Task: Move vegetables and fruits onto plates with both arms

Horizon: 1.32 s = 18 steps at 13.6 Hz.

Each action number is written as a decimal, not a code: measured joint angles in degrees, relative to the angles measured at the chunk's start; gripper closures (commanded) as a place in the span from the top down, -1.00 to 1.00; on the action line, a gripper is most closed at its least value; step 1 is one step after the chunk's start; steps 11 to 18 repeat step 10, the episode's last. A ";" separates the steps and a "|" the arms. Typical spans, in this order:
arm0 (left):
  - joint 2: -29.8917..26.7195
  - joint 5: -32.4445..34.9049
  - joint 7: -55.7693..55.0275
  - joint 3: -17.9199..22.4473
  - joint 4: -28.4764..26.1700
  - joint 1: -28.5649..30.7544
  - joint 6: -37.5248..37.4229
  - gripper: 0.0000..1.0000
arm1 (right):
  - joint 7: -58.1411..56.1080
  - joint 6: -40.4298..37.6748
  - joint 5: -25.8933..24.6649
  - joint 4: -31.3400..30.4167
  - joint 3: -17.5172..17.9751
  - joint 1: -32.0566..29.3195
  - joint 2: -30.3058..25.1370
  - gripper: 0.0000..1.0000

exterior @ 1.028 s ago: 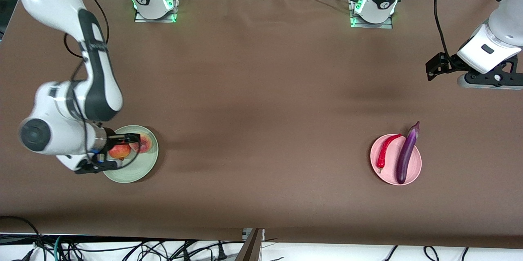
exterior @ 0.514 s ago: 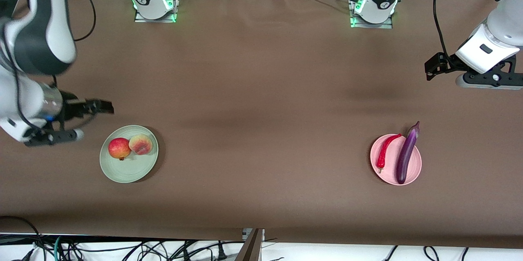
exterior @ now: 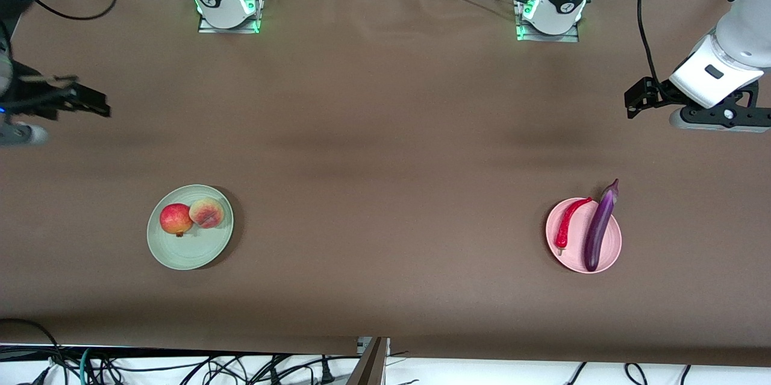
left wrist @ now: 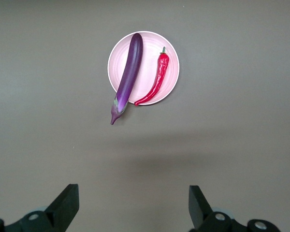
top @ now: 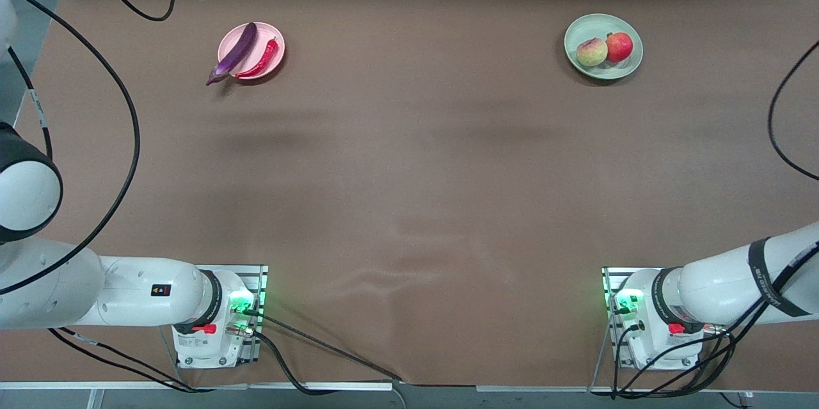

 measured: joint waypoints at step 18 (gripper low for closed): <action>0.00 0.00 0.00 -0.32 0.00 -0.15 0.00 1.00 | 2.10 0.18 -1.40 -4.64 5.52 -1.65 -3.40 1.00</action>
